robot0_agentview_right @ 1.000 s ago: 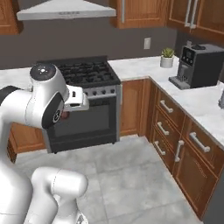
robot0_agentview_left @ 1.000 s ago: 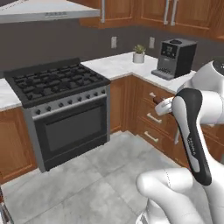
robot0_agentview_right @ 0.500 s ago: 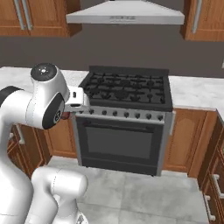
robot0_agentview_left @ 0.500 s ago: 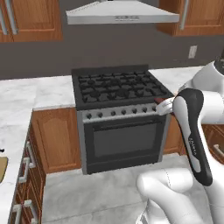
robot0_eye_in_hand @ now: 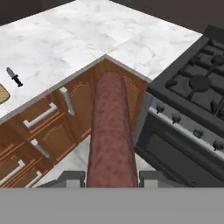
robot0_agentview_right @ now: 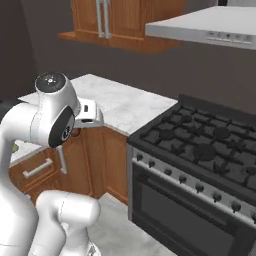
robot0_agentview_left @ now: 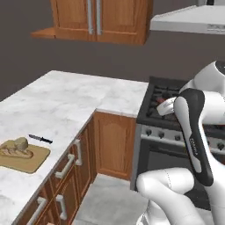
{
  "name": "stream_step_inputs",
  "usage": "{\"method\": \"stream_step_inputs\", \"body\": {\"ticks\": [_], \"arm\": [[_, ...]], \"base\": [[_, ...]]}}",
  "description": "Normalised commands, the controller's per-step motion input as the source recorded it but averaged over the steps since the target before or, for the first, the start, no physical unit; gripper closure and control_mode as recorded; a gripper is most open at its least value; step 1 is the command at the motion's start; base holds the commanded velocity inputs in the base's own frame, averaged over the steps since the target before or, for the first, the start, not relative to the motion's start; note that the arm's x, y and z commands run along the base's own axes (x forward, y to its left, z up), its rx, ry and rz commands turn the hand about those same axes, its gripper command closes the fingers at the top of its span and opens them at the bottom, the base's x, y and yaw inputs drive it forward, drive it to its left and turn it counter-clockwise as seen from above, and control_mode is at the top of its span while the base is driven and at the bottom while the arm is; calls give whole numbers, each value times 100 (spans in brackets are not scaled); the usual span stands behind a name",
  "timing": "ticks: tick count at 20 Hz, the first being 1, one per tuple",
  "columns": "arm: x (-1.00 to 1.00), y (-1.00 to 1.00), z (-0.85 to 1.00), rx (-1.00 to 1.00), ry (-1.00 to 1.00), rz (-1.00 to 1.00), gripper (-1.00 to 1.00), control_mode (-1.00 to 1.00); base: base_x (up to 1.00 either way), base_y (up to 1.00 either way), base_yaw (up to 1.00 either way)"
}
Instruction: Retrieve the sausage and cheese from the fridge and place them on the cutting board on the counter.
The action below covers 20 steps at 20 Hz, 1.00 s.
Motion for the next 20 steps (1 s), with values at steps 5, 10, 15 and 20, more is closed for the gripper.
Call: {"method": "stream_step_inputs", "body": {"ticks": [5,10,15,20], "arm": [[0,0,0,0,0,0,100,100],[0,0,0,0,0,0,100,100],[0,0,0,0,0,0,100,100],[0,0,0,0,0,0,100,100]], "base": [[41,-21,93],[30,-18,96],[45,-9,88],[93,0,69]]}}
